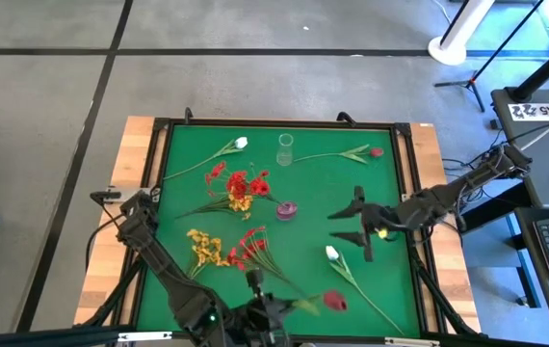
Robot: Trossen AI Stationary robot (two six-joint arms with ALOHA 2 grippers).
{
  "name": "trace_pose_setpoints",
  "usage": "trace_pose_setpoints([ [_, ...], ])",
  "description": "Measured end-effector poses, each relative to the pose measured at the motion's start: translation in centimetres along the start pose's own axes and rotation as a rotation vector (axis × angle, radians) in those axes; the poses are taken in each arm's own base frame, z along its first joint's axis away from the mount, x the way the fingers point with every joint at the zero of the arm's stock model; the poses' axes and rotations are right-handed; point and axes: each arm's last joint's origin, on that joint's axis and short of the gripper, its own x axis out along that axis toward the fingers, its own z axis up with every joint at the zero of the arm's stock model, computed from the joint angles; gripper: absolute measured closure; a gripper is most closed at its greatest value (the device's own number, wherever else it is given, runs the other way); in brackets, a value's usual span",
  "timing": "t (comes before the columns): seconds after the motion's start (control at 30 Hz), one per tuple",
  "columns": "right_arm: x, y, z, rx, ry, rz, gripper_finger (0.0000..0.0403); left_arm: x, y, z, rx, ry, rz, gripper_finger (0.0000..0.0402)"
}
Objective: Sort flowers into vase by color
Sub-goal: Put the bottom red flower into the pink vase
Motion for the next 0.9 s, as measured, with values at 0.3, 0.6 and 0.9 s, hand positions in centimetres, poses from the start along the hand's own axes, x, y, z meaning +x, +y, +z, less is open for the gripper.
trace_pose_setpoints([
  [0.3,-1.0,2.3,0.3,-0.061,-0.050,0.068,0.0205,6.7,-1.0,-7.5,-0.029,-0.033,-0.174,0.0396],
  [0.6,-1.5,3.1,-0.1,-0.075,-0.030,0.060,0.0205,4.6,3.4,-3.9,-0.063,-0.266,-0.247,0.0396],
  [0.9,1.6,4.8,-1.3,-0.089,-0.064,0.071,0.0205,2.3,9.0,-5.7,-0.193,-0.528,-0.364,0.0396],
])
